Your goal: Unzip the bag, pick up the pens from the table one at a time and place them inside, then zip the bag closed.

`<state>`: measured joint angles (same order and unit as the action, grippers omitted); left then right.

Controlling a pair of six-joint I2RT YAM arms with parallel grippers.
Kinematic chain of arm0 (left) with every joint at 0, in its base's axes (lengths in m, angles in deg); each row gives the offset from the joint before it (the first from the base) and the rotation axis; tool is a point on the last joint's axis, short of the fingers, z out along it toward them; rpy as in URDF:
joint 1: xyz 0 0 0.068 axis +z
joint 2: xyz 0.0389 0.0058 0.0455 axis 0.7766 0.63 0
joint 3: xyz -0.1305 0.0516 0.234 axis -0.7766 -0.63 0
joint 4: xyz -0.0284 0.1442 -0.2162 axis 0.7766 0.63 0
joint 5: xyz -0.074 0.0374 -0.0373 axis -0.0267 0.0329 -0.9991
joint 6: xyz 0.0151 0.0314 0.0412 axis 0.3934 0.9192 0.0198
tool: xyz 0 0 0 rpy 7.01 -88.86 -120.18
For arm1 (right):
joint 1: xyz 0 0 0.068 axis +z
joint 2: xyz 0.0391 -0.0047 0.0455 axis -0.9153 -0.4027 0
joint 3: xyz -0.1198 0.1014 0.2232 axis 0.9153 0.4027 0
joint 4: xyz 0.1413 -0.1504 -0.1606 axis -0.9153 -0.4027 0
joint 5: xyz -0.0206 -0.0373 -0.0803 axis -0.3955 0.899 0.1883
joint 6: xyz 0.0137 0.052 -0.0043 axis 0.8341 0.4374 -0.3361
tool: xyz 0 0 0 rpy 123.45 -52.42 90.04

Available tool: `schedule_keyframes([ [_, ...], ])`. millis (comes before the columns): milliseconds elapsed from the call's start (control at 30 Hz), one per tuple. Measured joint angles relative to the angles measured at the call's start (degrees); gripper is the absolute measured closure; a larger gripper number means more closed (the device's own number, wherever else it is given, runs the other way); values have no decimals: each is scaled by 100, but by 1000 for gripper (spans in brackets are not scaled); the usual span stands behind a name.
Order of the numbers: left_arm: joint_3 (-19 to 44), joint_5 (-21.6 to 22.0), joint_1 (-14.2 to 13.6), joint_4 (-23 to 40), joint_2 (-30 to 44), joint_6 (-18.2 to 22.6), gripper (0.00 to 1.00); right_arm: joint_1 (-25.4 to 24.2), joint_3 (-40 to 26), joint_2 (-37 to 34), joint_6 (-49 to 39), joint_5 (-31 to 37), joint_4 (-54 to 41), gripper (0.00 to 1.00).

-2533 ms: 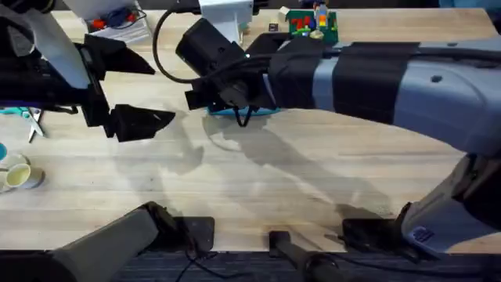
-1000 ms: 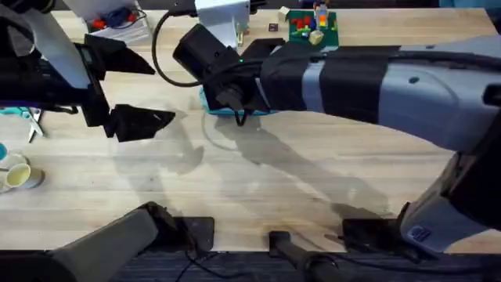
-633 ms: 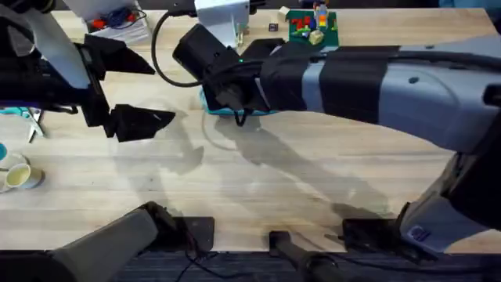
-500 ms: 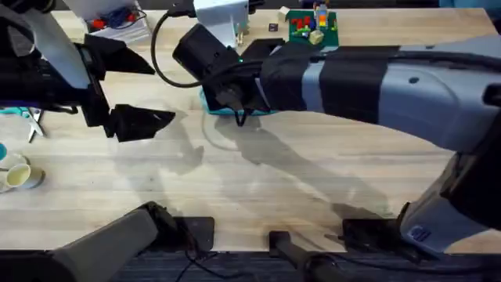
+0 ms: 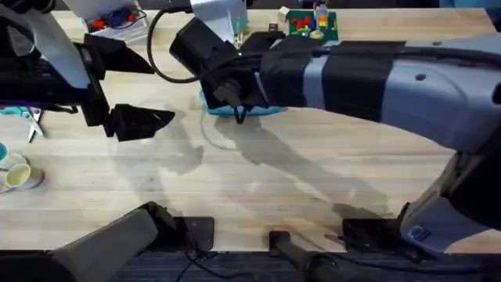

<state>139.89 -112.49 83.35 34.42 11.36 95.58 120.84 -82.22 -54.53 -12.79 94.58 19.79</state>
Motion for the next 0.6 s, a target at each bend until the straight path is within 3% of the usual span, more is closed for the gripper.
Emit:
schedule_keyframes([
  [600,0,-1,0,-94,-1,0,6,0,-738,-2,-2,-18,-982,970],
])
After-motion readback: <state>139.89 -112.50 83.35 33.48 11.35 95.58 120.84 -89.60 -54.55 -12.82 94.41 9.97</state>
